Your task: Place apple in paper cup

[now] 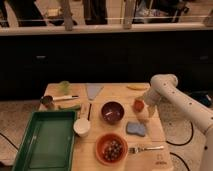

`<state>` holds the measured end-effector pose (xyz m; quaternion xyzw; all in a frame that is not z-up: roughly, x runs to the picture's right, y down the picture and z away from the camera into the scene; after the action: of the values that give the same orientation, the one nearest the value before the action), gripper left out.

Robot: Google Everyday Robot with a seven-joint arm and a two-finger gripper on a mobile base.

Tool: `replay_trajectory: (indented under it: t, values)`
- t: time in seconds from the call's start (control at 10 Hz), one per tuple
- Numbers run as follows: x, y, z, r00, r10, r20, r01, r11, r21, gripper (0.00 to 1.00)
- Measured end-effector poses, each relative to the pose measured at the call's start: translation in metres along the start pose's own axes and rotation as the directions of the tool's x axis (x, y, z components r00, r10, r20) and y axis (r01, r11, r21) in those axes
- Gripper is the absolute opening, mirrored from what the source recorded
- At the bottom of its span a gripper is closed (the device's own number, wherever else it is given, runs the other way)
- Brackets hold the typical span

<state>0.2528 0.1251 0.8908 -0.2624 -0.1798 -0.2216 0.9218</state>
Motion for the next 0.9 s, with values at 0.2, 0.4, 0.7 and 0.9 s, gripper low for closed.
replay_trajectory:
  t: [0.2,0.4,0.7,0.9]
  values:
    - [0.0016,-0.0037,0.0003,1.0,0.003,0.013,-0.003,1.0,0.011,0.8]
    - [0.0025,-0.0058,0.0009,1.0,0.005,0.021,-0.005,1.0,0.015,0.8]
    - [0.0032,-0.0022,0.0021,0.999,0.007,0.034,-0.008,1.0,0.011,0.8]
    - [0.0054,-0.0002,0.003,0.999,0.008,0.04,-0.008,1.0,0.01,0.8]
